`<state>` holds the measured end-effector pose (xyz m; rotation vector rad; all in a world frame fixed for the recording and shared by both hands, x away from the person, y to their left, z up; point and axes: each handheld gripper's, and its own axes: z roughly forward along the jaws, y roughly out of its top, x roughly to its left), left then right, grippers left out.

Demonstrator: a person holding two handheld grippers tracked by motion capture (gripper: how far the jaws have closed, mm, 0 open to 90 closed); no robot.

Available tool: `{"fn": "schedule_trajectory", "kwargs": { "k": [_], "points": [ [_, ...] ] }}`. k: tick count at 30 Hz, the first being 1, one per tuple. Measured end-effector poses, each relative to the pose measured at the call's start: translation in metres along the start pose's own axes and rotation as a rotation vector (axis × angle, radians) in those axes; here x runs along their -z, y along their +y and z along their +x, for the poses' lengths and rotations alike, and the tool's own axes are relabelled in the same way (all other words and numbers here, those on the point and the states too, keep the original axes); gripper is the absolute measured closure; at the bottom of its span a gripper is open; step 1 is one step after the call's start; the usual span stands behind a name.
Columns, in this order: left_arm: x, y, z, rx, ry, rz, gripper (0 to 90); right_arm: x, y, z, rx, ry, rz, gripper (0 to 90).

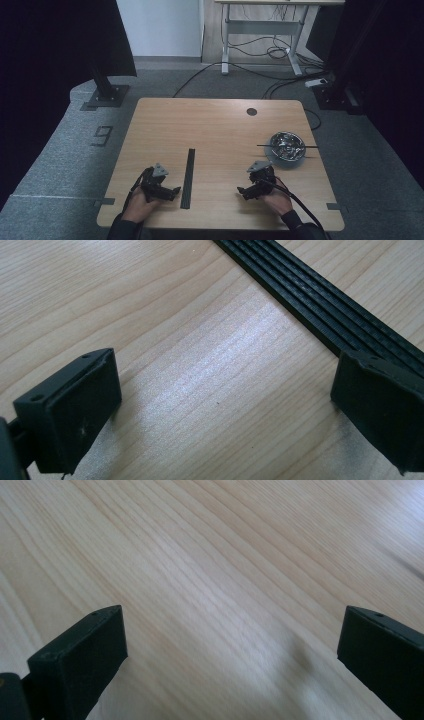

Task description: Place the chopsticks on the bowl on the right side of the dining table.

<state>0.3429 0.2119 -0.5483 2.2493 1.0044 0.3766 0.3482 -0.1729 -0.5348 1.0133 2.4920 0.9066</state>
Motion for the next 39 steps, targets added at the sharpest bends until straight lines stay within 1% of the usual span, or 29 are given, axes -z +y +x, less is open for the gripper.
{"fn": "schedule_trajectory", "kwargs": {
  "k": [3,6,8,14,17,21,23,24,26,28,30,31,33,37,39],
  "points": [
    [0.0,0.0,0.0,0.0,0.0,0.0,0.0,-0.007,0.007,0.002,0.009,0.004,0.003,0.0],
    [0.0,0.0,0.0,-0.001,0.0,0.001,0.0,-0.013,0.015,0.003,0.017,0.007,-0.005,0.0],
    [0.0,0.0,0.0,-0.002,0.0,0.001,0.0,-0.017,0.02,0.004,0.016,0.018,-0.008,0.0],
    [0.0,0.0,0.0,-0.002,0.0,0.001,0.0,-0.03,0.035,0.008,0.038,0.025,0.002,0.0],
    [0.0,0.0,0.0,-0.002,-0.001,0.001,0.0,-0.034,0.04,0.009,0.04,0.027,0.001,0.0],
    [0.0,0.0,0.0,-0.002,-0.001,0.001,0.0,-0.044,0.053,0.015,0.038,0.039,-0.002,0.0],
    [0.0,0.0,0.0,-0.001,-0.001,0.001,0.0,-0.046,0.056,0.016,0.039,0.041,-0.004,0.0],
    [0.0,0.0,0.0,-0.001,-0.001,0.001,0.0,-0.05,0.062,0.019,0.04,0.047,-0.007,0.0],
    [0.0,0.0,0.0,-0.002,-0.001,0.001,0.0,-0.054,0.066,0.021,0.047,0.048,-0.007,0.0],
    [0.0,0.0,0.0,-0.001,-0.001,0.001,0.0,-0.058,0.071,0.024,0.04,0.054,-0.008,0.0],
    [0.0,0.0,0.0,-0.001,0.0,0.0,0.0,-0.062,0.076,0.027,0.053,0.052,-0.004,0.0],
    [0.0,0.0,0.0,-0.001,0.0,0.0,0.0,-0.062,0.076,0.027,0.053,0.052,-0.004,0.0],
    [0.0,0.0,0.0,-0.002,0.0,0.001,0.0,-0.067,0.082,0.03,0.047,0.056,-0.004,0.0],
    [0.0,0.0,0.0,-0.001,-0.001,0.001,0.0,-0.073,0.09,0.034,0.035,0.063,-0.008,0.0],
    [0.0,0.0,0.0,-0.001,0.0,0.001,0.0,-0.076,0.094,0.036,0.042,0.059,-0.007,0.0]
  ]
}}
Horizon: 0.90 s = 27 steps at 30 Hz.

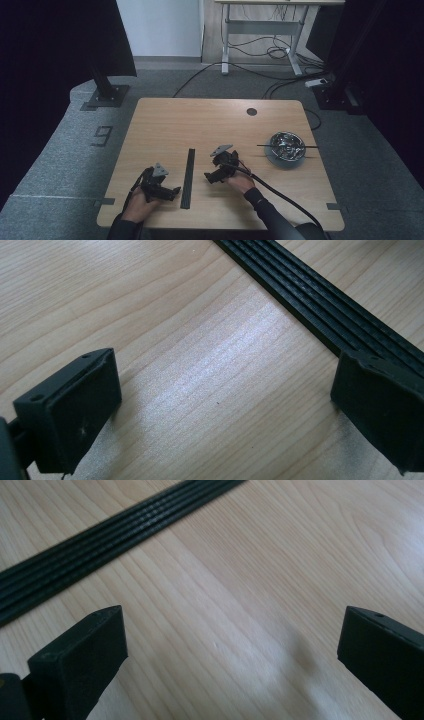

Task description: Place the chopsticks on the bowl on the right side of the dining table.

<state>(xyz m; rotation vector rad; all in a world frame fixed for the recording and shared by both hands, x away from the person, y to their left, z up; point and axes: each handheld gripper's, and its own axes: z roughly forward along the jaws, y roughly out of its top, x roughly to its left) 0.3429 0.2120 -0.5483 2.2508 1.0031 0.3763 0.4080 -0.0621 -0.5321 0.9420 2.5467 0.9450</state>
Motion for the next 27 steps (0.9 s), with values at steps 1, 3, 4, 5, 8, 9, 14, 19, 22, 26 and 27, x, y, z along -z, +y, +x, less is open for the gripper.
{"fn": "schedule_trajectory", "kwargs": {
  "k": [1,3,4,5,8,9,14,19,22,26,27],
  "points": [
    [0.0,0.0,0.0,0.0,0.0,0.0,0.0,-0.001,0.002,0.001,0.001,0.0,-0.002,0.0],
    [0.0,0.0,0.0,0.0,0.0,0.0,0.0,-0.003,0.004,0.002,-0.003,-0.005,0.001,0.0],
    [0.0,0.0,0.0,0.0,0.0,0.001,0.0,-0.004,0.005,0.002,-0.01,-0.009,0.005,0.0],
    [0.0,0.0,0.0,0.0,0.0,0.0,0.0,-0.008,0.009,0.005,-0.007,-0.007,0.01,0.0],
    [0.0,0.0,0.0,0.0,0.0,0.0,0.0,-0.01,0.012,0.006,-0.014,0.003,0.011,0.0],
    [0.0,0.0,0.0,0.0,0.0,0.0,0.0,-0.013,0.015,0.008,-0.005,-0.002,0.018,0.0],
    [0.0,0.0,0.0,0.0,0.0,0.0,0.0,-0.017,0.022,0.015,0.013,0.019,0.015,0.0],
    [0.0,0.0,0.0,0.001,0.0,0.0,0.0,-0.024,0.03,0.025,0.031,0.033,0.009,0.0],
    [0.0,0.0,0.0,0.001,0.0,0.0,0.0,-0.027,0.032,0.027,0.04,0.031,0.021,0.0],
    [0.0,0.0,0.0,0.001,0.0,0.0,0.0,-0.031,0.034,0.031,0.042,0.038,0.018,0.0],
    [0.0,0.0,0.0,0.001,0.0,0.0,0.0,-0.032,0.034,0.031,0.044,0.037,0.023,0.0]
  ]
}}
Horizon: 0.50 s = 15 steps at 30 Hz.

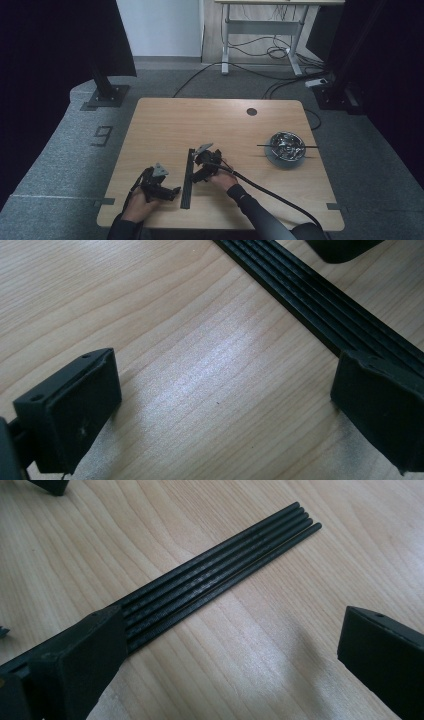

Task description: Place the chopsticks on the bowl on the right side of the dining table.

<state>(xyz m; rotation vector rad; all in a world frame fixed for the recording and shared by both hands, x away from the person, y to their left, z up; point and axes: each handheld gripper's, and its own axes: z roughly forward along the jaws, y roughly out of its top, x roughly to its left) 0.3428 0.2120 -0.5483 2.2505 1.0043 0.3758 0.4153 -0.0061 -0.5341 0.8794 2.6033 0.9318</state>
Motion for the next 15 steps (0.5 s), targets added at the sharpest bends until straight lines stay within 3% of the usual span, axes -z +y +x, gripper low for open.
{"fn": "schedule_trajectory", "kwargs": {
  "k": [15],
  "points": [
    [0.0001,0.0,0.0001,-0.002,0.0,0.002,0.0,-0.0109,0.0027,0.0027,0.017,-0.017,0.028,0.0]
  ]
}}
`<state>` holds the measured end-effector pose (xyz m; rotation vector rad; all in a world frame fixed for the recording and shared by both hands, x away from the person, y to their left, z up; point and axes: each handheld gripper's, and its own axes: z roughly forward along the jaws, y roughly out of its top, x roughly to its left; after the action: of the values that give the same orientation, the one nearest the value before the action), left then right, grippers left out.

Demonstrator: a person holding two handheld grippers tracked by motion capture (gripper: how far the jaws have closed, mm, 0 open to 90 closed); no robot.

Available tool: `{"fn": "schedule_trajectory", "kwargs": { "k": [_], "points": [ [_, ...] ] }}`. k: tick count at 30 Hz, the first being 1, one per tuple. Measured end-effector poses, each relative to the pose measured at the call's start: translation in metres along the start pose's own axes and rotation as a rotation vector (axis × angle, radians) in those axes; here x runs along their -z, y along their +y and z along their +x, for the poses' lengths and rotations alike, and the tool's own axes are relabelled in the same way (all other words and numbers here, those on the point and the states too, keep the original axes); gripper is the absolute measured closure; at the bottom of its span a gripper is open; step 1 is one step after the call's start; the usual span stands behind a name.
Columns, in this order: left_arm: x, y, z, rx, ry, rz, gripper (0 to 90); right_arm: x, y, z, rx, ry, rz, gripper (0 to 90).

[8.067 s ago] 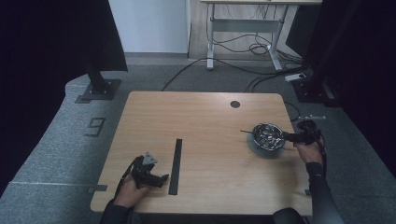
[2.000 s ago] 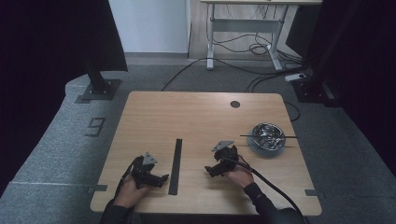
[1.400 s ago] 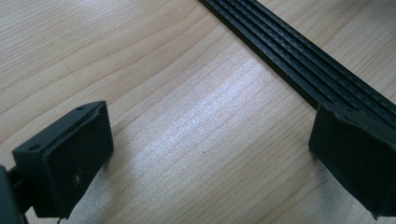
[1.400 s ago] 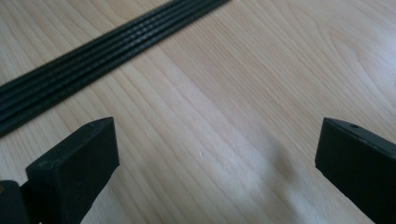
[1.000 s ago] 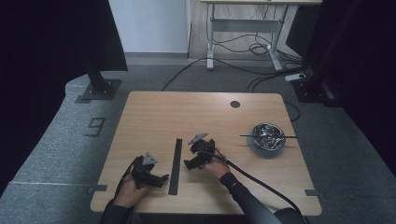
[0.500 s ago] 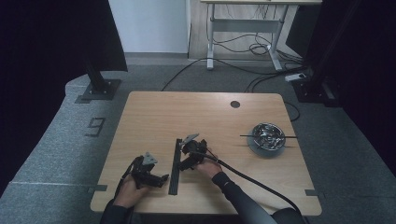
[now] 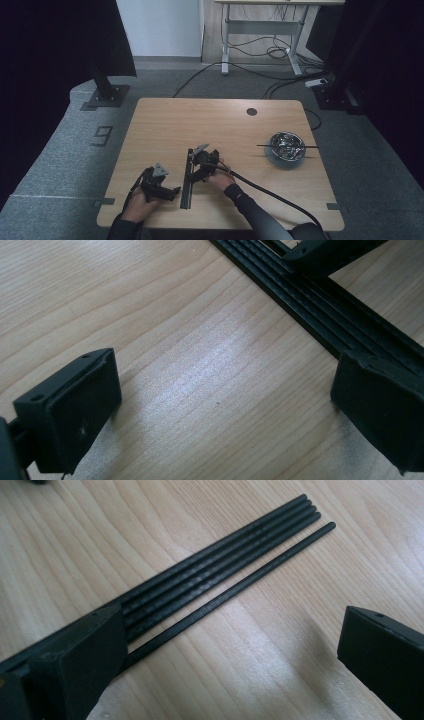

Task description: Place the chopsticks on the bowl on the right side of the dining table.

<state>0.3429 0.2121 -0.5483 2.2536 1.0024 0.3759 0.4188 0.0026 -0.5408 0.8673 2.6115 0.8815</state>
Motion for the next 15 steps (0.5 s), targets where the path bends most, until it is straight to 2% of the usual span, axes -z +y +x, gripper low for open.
{"fn": "schedule_trajectory", "kwargs": {
  "k": [15],
  "points": [
    [0.0,0.0,-0.001,0.003,0.0,-0.003,0.0,0.005,-0.011,-0.011,-0.033,-0.001,0.012,0.0]
  ]
}}
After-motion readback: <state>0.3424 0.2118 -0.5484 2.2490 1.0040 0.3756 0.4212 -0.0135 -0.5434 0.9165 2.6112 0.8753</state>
